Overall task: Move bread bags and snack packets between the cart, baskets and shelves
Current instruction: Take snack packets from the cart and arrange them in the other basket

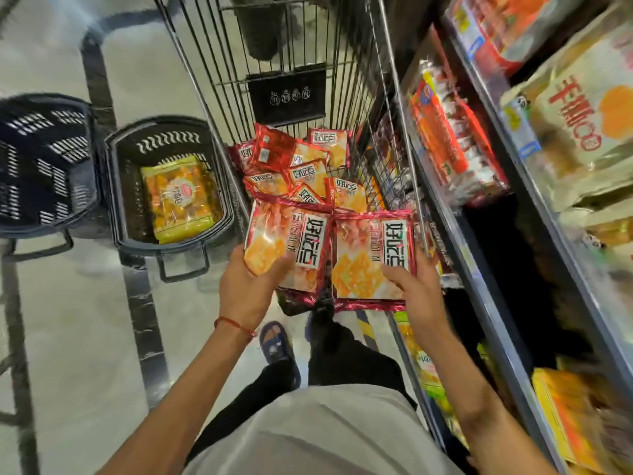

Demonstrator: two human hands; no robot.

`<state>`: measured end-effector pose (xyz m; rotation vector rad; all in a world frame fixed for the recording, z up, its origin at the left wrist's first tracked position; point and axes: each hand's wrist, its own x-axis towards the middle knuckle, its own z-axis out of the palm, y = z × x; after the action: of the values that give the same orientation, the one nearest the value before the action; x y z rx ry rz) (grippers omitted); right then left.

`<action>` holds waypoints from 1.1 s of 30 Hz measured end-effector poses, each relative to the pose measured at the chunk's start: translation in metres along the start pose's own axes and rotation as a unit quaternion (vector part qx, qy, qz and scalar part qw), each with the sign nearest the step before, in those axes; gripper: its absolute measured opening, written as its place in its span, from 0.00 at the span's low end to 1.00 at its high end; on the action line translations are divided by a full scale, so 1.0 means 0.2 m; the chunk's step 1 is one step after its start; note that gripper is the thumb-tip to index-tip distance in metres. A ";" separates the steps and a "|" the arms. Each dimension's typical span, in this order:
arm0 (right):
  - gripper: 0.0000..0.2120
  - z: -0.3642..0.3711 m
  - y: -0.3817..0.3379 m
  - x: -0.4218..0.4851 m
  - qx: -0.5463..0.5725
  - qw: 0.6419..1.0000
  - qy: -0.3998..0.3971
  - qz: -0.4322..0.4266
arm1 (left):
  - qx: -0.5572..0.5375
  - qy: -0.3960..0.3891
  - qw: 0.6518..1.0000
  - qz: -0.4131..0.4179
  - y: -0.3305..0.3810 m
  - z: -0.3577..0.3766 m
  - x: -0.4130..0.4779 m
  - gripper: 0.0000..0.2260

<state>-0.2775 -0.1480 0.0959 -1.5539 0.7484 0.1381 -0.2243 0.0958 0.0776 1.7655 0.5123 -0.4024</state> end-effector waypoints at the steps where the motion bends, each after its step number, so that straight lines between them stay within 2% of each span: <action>1: 0.21 0.01 0.01 -0.04 0.001 1.000 -0.003 0.000 | -0.009 0.000 1.000 -0.004 0.00 -0.03 -0.03 0.40; 5: 0.24 0.02 0.04 -0.19 0.010 1.000 -0.017 -0.006 | -0.051 0.004 0.999 -0.015 -0.04 -0.15 -0.18 0.37; 7: 0.30 0.03 0.05 -0.22 0.013 0.999 -0.034 0.000 | -0.070 0.026 0.997 -0.018 -0.07 -0.20 -0.27 0.34; 9: 0.33 0.05 0.06 -0.25 0.020 0.998 -0.064 -0.009 | -0.078 0.047 0.996 -0.020 -0.12 -0.24 -0.34 0.31; 12: 0.39 0.08 0.08 -0.26 0.022 0.993 -0.117 -0.003 | -0.084 0.069 0.994 -0.032 -0.19 -0.29 -0.45 0.33; 14: 0.32 0.10 0.11 -0.26 0.005 0.988 -0.151 -0.012 | -0.099 0.088 0.990 -0.043 -0.24 -0.31 -0.53 0.36; 19: 0.20 0.25 0.12 -0.30 -0.033 0.976 -0.213 -0.019 | -0.179 0.136 0.972 -0.064 -0.36 -0.45 -0.69 0.34; 23: 0.27 0.49 0.12 -0.35 -0.032 0.968 -0.250 -0.010 | -0.219 0.170 0.958 -0.074 -0.44 -0.62 -0.72 0.18; 25: 0.29 0.63 0.11 -0.38 -0.044 0.960 -0.275 -0.021 | -0.239 0.183 0.950 -0.082 -0.48 -0.74 -0.70 0.19; 29: 0.23 1.01 0.10 -0.44 -0.054 0.953 -0.295 -0.043 | -0.276 0.209 0.934 -0.088 -0.56 -1.07 -0.59 0.18; 33: 0.23 1.46 0.09 -0.57 -0.034 0.956 -0.291 -0.030 | -0.255 0.202 0.942 -0.081 -0.61 -1.51 -0.45 0.17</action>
<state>-0.2747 0.1665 0.0950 -1.4910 0.2299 0.5548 -0.3655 0.4014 0.0999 1.3004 0.9649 -0.0040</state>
